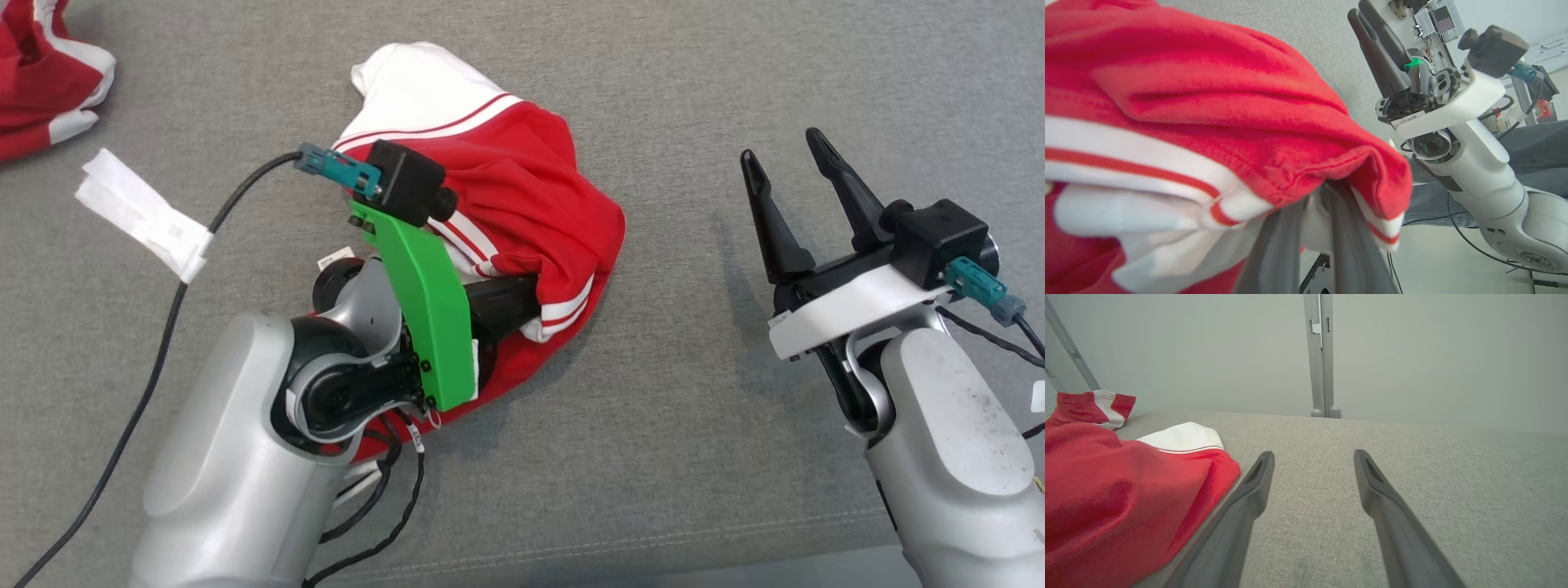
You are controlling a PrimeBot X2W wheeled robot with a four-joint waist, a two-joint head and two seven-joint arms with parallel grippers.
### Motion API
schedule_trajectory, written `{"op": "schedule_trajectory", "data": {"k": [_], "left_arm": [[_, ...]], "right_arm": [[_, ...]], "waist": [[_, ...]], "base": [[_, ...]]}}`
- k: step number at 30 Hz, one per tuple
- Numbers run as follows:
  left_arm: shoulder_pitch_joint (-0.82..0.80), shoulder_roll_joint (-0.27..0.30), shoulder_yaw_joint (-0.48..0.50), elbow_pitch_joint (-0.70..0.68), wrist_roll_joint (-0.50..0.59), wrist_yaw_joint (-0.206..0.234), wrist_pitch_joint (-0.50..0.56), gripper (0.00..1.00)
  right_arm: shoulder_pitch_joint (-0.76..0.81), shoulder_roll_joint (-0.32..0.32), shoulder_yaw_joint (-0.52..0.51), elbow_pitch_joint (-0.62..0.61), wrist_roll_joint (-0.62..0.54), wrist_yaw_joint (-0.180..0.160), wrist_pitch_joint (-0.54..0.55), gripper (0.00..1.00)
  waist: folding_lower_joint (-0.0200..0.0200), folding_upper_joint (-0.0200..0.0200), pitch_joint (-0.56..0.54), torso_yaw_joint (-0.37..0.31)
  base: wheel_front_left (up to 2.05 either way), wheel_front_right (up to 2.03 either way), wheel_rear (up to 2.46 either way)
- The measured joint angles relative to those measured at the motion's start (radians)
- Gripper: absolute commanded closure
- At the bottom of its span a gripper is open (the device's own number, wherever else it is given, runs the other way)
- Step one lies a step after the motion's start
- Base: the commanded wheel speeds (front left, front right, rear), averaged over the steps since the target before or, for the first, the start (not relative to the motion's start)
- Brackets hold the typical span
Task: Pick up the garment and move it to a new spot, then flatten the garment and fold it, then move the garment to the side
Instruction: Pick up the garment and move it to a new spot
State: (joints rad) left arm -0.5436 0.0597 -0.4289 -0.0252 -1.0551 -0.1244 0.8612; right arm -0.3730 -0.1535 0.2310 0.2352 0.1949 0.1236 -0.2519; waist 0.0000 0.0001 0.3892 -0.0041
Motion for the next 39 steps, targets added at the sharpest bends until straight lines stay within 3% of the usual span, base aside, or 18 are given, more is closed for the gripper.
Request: {"op": "schedule_trajectory", "data": {"k": [12,28,30,31,39], "left_arm": [[0.011,-0.005,-0.138,0.094,0.114,0.000,-0.063,1.00],[-0.056,-0.005,-0.193,0.262,0.298,0.000,-0.204,0.98],[-0.062,-0.004,-0.185,0.283,0.322,0.000,-0.234,0.53],[-0.064,-0.003,-0.188,0.291,0.331,0.000,-0.243,0.00],[-0.071,-0.006,-0.325,0.348,0.367,0.000,-0.210,0.00]], "right_arm": [[0.081,0.031,-0.064,-0.011,0.006,-0.001,0.000,0.00],[0.137,0.090,-0.046,-0.015,0.026,-0.001,0.000,0.00],[0.137,0.092,-0.029,-0.003,0.026,-0.001,0.000,0.00],[0.137,0.094,-0.026,-0.001,0.026,0.000,0.000,0.00],[0.148,0.091,-0.057,0.004,0.027,0.000,0.000,0.00]], "waist": [[0.0000,0.0000,-0.029,-0.157],[0.0000,0.0000,-0.042,-0.387],[0.0000,0.0000,-0.044,-0.416],[-0.0001,0.0000,-0.045,-0.430],[-0.0001,0.0000,-0.068,-0.497]], "base": [[0.00,0.00,0.00],[0.00,0.00,0.00],[0.00,0.00,0.00],[0.00,0.00,0.00],[0.00,0.00,0.00]]}}
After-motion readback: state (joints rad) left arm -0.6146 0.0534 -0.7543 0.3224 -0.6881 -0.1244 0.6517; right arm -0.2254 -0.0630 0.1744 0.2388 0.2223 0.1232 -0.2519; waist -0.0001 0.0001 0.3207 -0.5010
